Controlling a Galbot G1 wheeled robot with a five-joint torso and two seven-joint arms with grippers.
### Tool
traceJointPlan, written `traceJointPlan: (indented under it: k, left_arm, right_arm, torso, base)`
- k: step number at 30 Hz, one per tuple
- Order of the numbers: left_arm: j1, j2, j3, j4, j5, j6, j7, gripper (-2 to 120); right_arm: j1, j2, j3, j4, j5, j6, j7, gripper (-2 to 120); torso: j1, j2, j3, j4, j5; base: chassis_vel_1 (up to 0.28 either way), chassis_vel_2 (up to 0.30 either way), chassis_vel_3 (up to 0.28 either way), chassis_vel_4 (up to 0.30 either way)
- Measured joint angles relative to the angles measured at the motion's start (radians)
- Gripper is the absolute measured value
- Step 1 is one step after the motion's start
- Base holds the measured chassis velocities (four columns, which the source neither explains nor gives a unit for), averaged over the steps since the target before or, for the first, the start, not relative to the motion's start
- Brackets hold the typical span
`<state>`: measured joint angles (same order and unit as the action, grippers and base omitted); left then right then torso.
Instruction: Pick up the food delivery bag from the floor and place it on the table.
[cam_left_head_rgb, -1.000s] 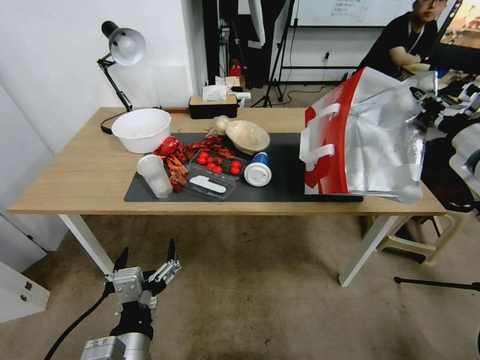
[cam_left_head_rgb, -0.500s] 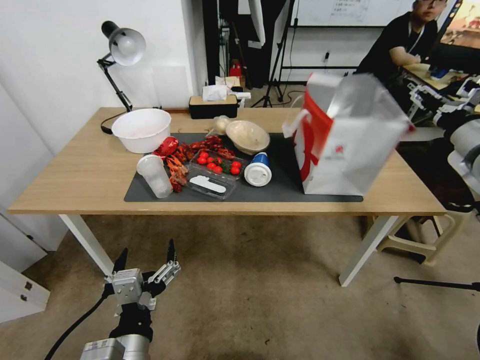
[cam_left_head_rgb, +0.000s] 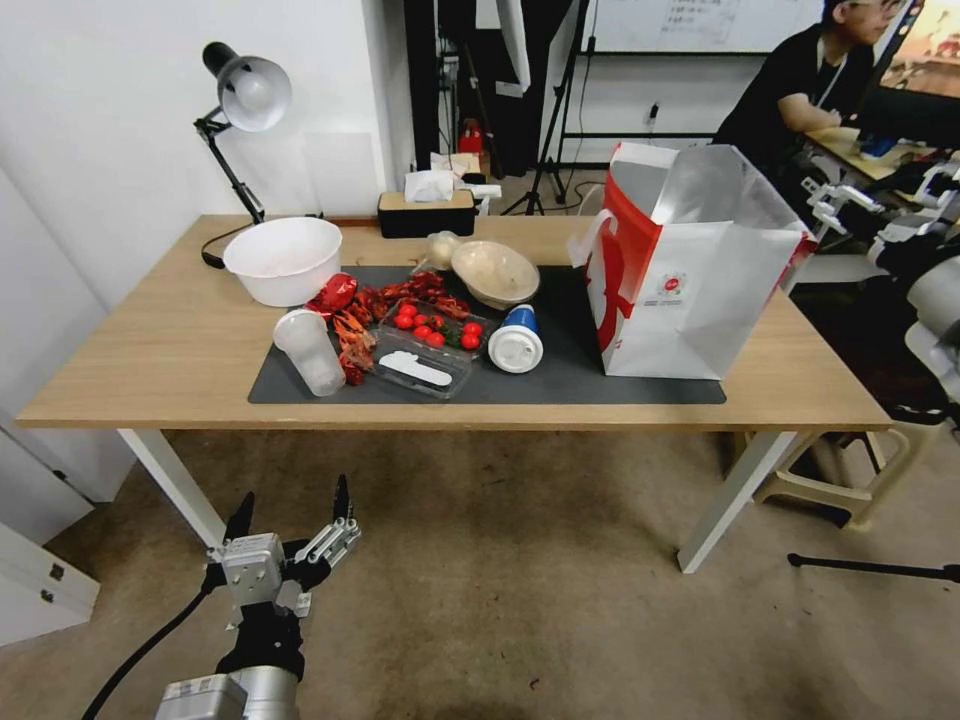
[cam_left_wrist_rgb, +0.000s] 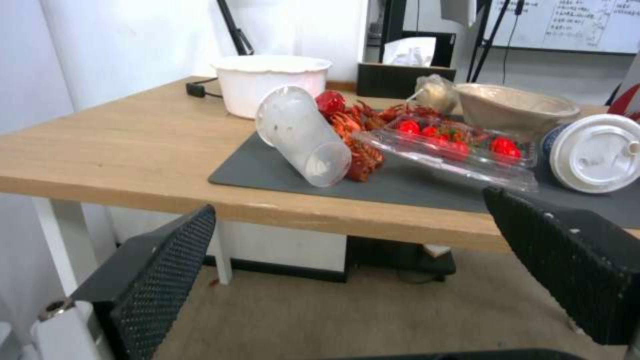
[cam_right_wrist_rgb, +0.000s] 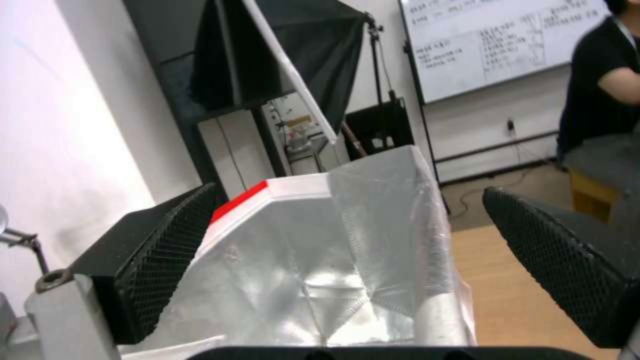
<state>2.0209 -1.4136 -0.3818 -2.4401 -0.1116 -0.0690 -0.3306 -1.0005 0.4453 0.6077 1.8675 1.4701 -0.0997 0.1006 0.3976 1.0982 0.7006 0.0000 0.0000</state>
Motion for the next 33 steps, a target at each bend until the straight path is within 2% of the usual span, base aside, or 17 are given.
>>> traceJointPlan:
  k: [4,8,12,16,18,19,24,28,29,32,33]
  left_arm:
    - [-0.007,0.007,-0.005,0.000,0.000,0.000,-0.009,100]
    - [-0.008,0.012,-0.007,-0.006,-0.001,0.005,-0.011,100]
    - [-0.005,0.013,-0.005,-0.009,0.000,0.008,-0.010,100]
    - [-0.006,0.016,-0.003,-0.018,0.000,0.019,-0.009,100]
    - [-0.006,0.016,-0.003,-0.019,0.000,0.019,-0.009,100]
    - [-0.006,0.019,-0.004,-0.023,0.000,0.022,-0.009,100]
    - [-0.007,0.020,-0.007,-0.027,0.001,0.025,-0.007,100]
    - [-0.004,0.015,-0.004,-0.028,0.011,0.026,0.008,100]
    - [-0.004,0.015,-0.004,-0.028,0.011,0.026,0.008,100]
    - [-0.008,0.013,-0.003,-0.026,0.024,0.026,0.010,100]
    - [-0.008,0.013,-0.003,-0.026,0.024,0.026,0.010,100]
  right_arm:
    - [-0.037,0.000,0.013,0.041,-0.052,0.025,-0.008,100]
    - [-0.093,0.023,0.019,0.094,-0.201,0.064,-0.021,100]
    - [-0.118,0.035,0.022,0.122,-0.273,0.085,-0.020,100]
    - [-0.215,0.067,0.032,0.197,-0.408,0.163,0.013,100]
    - [-0.221,0.068,0.033,0.200,-0.413,0.168,0.014,100]
    - [-0.271,0.088,0.037,0.229,-0.472,0.208,0.030,100]
    - [-0.358,0.126,0.042,0.275,-0.579,0.266,0.052,100]
    - [-0.482,0.203,0.041,0.335,-0.772,0.336,0.089,100]
    - [-0.482,0.203,0.041,0.335,-0.772,0.336,0.089,100]
    - [-0.579,0.256,0.030,0.376,-0.919,0.373,0.146,100]
    - [-0.579,0.256,0.030,0.376,-0.919,0.373,0.146,100]
  torso:
    - [0.000,0.000,0.000,0.0000,-0.0001]
    - [0.000,0.000,0.000,0.0000,-0.0001]
    - [0.000,0.000,0.000,0.0000,0.0000]
    - [0.000,0.000,0.000,-0.0001,-0.0001]
    - [0.000,0.000,0.000,-0.0001,-0.0002]
    - [0.000,0.000,0.000,0.0001,-0.0002]
    - [0.000,0.000,0.000,0.0000,-0.0002]
    - [0.000,0.000,0.000,-0.0001,-0.0002]
    - [0.000,0.000,0.000,-0.0001,-0.0002]
    - [0.000,0.000,0.000,0.0000,-0.0003]
    - [0.000,0.000,0.000,0.0000,-0.0003]
  base:
    - [0.000,0.000,0.000,0.000]
    - [0.000,0.000,0.000,0.000]
    - [0.000,0.000,0.000,0.000]
    - [0.000,0.000,0.000,0.000]
    - [0.000,0.000,0.000,0.000]
    - [0.000,0.000,0.000,0.000]
    - [0.000,0.000,0.000,0.000]
    - [0.000,0.000,0.000,0.000]
    - [0.000,0.000,0.000,0.000]
    - [0.000,0.000,0.000,0.000]
    - [0.000,0.000,0.000,0.000]
